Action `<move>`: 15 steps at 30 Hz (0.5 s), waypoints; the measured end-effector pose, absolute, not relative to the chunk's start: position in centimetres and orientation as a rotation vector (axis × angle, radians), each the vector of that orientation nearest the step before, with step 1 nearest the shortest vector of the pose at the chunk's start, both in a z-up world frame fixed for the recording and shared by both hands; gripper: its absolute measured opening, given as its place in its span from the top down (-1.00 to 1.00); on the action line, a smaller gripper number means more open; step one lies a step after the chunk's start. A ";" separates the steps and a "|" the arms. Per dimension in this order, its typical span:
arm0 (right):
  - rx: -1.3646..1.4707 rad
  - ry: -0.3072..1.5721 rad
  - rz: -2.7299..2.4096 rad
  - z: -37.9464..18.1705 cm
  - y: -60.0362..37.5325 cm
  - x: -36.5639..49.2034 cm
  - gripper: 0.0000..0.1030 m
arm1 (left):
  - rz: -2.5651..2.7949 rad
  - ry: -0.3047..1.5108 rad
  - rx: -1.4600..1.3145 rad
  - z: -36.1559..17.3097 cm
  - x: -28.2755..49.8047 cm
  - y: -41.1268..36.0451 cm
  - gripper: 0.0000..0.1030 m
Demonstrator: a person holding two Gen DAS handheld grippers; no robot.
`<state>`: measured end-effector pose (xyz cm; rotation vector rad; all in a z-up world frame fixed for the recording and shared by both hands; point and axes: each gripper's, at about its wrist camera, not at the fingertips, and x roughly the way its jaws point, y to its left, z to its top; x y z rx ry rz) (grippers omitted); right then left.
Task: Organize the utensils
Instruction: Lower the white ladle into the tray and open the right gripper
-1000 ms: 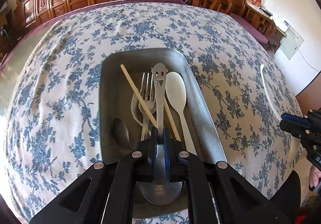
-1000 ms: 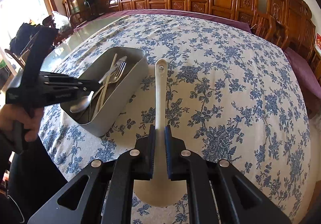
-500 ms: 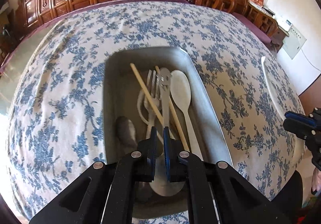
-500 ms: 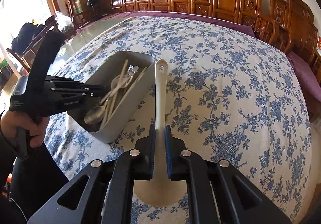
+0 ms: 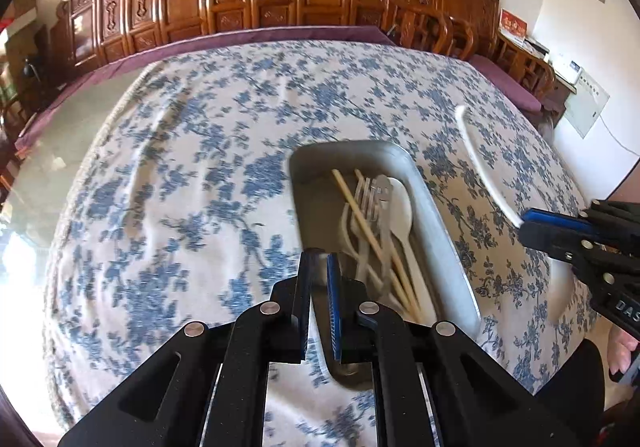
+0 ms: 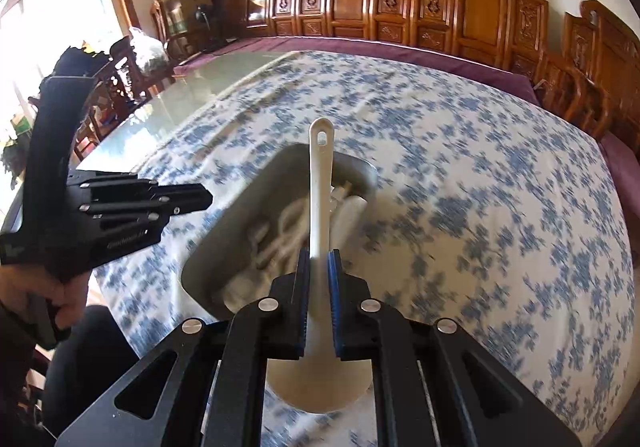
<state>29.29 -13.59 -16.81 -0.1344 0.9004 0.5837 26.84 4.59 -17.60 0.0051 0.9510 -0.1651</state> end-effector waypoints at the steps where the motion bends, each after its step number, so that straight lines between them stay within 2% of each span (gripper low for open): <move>1: -0.134 0.900 0.591 -16.8 -12.8 29.5 0.79 | -0.162 0.948 0.006 -17.5 26.7 4.9 0.87; 11: -0.097 0.951 0.610 -18.4 -8.0 31.8 0.79 | -0.122 0.939 -0.002 -16.7 26.0 8.7 0.84; 15: -0.088 0.991 0.595 -20.1 -7.0 33.0 0.79 | -0.107 0.942 -0.002 -16.7 25.8 9.8 0.76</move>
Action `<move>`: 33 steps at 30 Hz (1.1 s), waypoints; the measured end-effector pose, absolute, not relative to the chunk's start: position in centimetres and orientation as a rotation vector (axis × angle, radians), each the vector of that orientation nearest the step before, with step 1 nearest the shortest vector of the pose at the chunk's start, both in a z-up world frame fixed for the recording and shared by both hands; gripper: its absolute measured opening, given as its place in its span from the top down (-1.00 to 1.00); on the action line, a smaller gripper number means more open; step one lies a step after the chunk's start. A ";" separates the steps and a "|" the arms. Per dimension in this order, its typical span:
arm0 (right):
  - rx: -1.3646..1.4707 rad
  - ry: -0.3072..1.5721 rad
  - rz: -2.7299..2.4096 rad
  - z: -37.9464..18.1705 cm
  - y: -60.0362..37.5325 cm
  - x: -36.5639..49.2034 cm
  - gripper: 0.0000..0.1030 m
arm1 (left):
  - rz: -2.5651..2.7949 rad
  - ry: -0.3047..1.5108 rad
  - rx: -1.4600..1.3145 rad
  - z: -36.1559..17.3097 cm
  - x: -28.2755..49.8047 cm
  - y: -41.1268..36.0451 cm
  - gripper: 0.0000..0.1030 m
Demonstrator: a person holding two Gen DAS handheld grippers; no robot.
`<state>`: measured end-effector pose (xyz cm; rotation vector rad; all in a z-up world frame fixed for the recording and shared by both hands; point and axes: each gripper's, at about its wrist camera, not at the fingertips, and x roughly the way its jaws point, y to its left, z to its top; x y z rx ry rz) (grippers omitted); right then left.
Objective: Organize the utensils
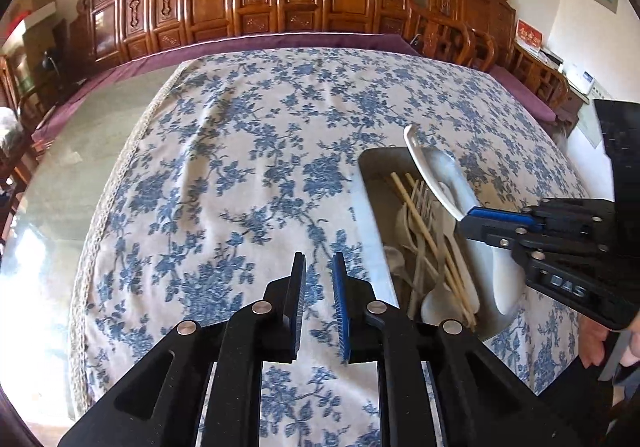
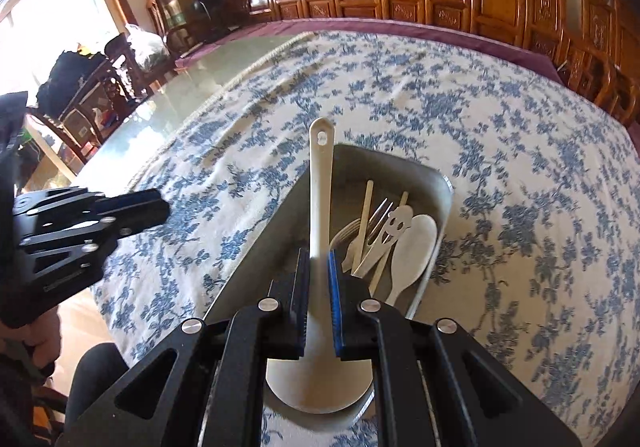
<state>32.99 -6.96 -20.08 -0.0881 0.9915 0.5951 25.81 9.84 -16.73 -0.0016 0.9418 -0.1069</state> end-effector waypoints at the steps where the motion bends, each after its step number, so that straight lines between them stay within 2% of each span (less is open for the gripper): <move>1: -0.088 1.003 0.592 -20.6 -6.7 33.3 0.79 | -0.104 0.944 -0.003 -16.8 25.8 10.0 0.76; 12: -0.067 1.064 0.602 -23.2 -5.2 34.2 0.78 | -0.087 0.967 -0.012 -18.0 26.2 10.9 0.76; 23: -0.064 0.988 0.601 -21.9 -7.4 33.0 0.78 | -0.088 0.965 -0.009 -18.1 26.1 10.3 0.72; 25: -0.074 0.953 0.577 -20.9 -8.2 32.2 0.78 | -0.087 0.958 -0.012 -17.9 25.9 10.0 0.49; 29: -0.077 0.884 0.543 -18.7 -10.4 30.5 0.78 | -0.080 0.949 -0.010 -17.5 25.6 9.0 0.36; 30: -0.074 0.874 0.537 -18.3 -10.9 30.3 0.78 | -0.081 0.947 -0.016 -17.4 25.4 8.9 0.25; 32: -0.065 0.849 0.512 -17.3 -12.3 29.3 0.66 | -0.080 0.936 -0.023 -16.9 24.9 8.2 0.06; 33: -0.060 0.835 0.496 -16.8 -12.9 28.8 0.50 | -0.076 0.929 -0.023 -16.7 24.6 7.9 -0.11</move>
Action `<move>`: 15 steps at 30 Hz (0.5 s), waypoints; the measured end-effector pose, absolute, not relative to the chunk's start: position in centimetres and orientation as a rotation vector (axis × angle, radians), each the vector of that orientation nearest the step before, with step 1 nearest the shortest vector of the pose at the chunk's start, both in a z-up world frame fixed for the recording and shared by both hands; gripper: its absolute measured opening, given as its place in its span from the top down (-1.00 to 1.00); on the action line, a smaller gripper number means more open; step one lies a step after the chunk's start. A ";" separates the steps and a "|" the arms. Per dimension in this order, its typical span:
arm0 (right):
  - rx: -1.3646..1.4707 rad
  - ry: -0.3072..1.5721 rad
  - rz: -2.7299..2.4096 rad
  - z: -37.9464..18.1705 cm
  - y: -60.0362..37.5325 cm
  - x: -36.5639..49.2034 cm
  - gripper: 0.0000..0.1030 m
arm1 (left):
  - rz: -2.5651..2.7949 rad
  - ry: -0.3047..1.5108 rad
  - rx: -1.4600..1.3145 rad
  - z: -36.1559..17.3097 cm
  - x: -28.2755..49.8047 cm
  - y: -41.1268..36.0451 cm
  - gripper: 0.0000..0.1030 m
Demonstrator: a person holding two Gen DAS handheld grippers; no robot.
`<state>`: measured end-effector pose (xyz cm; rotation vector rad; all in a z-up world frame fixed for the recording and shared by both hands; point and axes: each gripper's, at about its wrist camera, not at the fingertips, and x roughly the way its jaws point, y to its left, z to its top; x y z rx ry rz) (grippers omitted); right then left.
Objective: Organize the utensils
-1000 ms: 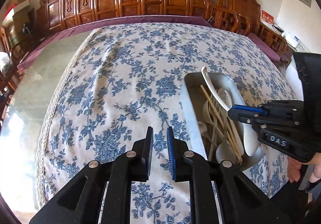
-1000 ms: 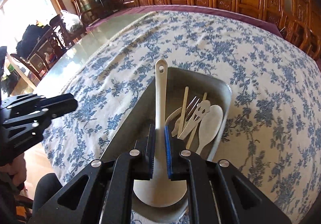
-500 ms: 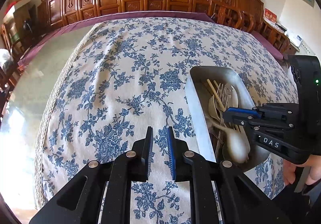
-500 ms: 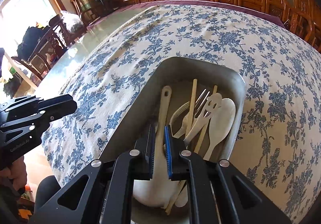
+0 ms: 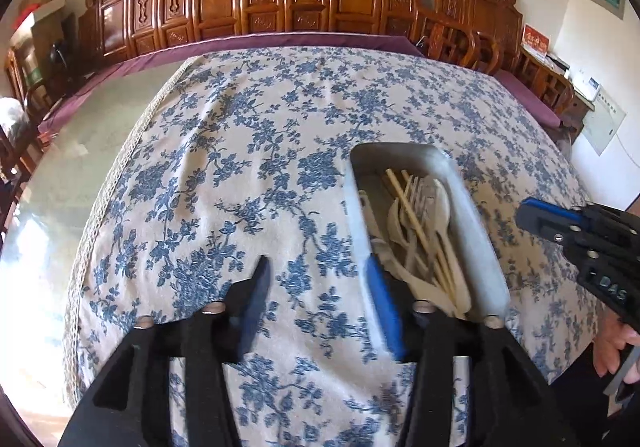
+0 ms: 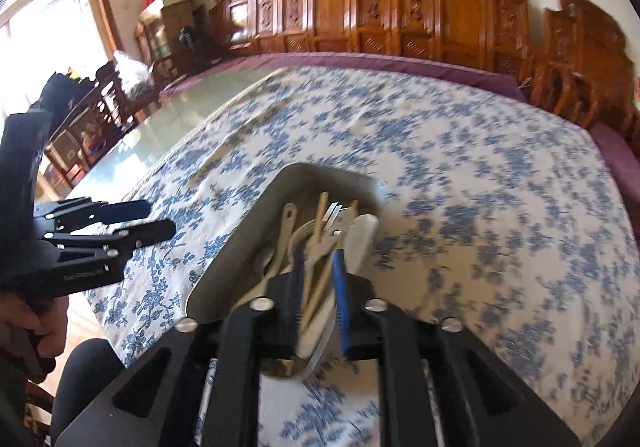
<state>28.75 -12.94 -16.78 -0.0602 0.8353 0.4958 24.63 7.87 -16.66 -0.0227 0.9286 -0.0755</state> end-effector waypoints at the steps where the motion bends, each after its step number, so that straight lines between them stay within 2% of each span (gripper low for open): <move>1: -0.053 0.819 0.480 -16.2 -13.7 28.1 0.41 | -0.073 0.923 -0.022 -16.5 24.4 7.6 -0.25; 4: -0.050 0.783 0.440 -15.0 -15.5 26.3 0.41 | -0.069 0.904 -0.018 -15.7 23.4 6.6 -0.52; 6: -0.038 0.769 0.409 -14.4 -16.8 24.9 0.40 | -0.069 0.891 -0.011 -15.1 22.7 6.0 -0.62; 12: -0.002 0.720 0.341 -12.5 -20.1 21.1 -0.05 | -0.057 0.828 0.013 -12.9 20.0 3.9 -0.84; 15: 0.018 0.704 0.316 -11.7 -21.5 19.2 -0.09 | -0.055 0.785 0.031 -11.4 18.2 2.7 -0.85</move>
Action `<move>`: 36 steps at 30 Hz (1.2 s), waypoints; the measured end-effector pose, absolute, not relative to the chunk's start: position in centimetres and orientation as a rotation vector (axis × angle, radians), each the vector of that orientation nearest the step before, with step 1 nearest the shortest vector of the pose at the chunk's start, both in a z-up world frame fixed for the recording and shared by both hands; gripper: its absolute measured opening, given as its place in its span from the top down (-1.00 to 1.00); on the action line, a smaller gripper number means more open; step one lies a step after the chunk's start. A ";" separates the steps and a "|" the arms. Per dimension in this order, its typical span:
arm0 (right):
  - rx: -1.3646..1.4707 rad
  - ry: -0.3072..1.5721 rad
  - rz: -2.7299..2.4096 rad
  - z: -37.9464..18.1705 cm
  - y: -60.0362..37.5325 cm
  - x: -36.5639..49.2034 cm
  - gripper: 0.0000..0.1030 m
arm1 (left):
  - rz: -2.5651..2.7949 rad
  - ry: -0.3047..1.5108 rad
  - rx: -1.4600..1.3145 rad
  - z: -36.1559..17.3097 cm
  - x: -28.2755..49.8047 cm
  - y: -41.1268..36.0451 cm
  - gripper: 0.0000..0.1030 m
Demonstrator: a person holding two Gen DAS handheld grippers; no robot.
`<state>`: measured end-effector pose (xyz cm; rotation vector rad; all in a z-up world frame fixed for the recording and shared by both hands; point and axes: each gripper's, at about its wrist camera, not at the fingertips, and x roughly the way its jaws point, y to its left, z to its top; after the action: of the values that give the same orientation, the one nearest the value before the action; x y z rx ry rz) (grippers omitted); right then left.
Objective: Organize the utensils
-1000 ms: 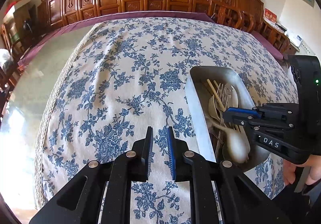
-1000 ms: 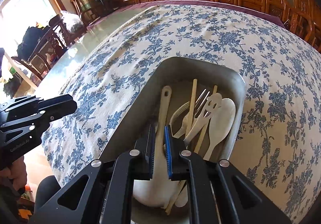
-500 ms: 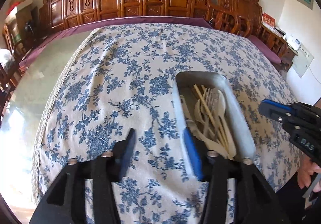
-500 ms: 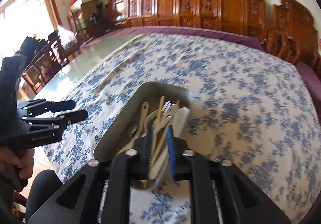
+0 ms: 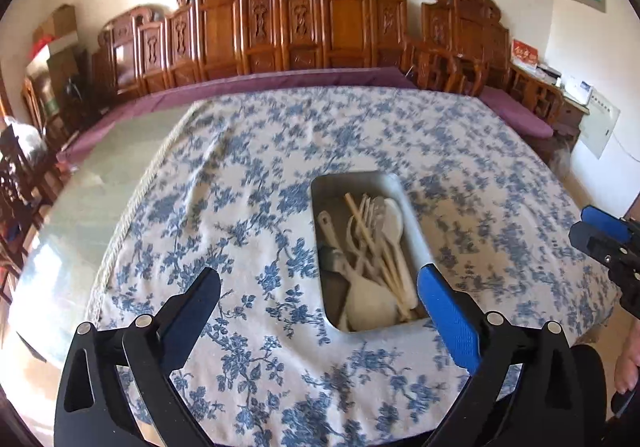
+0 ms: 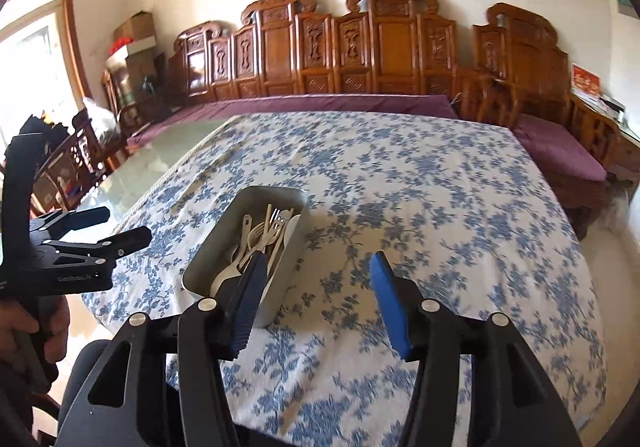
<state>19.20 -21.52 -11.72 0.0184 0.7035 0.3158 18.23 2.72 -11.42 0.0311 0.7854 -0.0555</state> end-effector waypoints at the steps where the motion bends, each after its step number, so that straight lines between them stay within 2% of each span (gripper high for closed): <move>1: 0.024 0.699 0.309 -11.5 -21.8 18.7 -0.09 | -0.064 0.778 0.026 -11.0 17.8 2.5 -0.85; 3: 0.033 0.687 0.302 -10.9 -22.5 17.5 -0.15 | -0.071 0.765 0.019 -10.3 16.8 2.1 -0.85; 10: 0.039 0.602 0.247 -7.8 -24.4 13.3 -0.74 | -0.085 0.706 0.026 -7.4 12.6 -0.2 -0.85; 15: 0.014 0.513 0.222 -4.9 -24.5 10.5 -0.95 | -0.090 0.610 0.018 -3.9 9.2 -1.1 -0.85; 25: 0.034 0.382 0.184 0.0 -25.3 6.5 -0.95 | -0.062 0.488 0.048 0.9 4.3 -2.3 -0.85; 36: 0.029 0.341 0.161 1.1 -25.7 5.2 -0.95 | -0.040 0.462 0.032 2.0 2.9 -1.8 -0.85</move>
<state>5.18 -25.71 1.12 0.0292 0.3407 0.1609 2.93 -1.84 1.98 0.0319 0.4621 -0.0398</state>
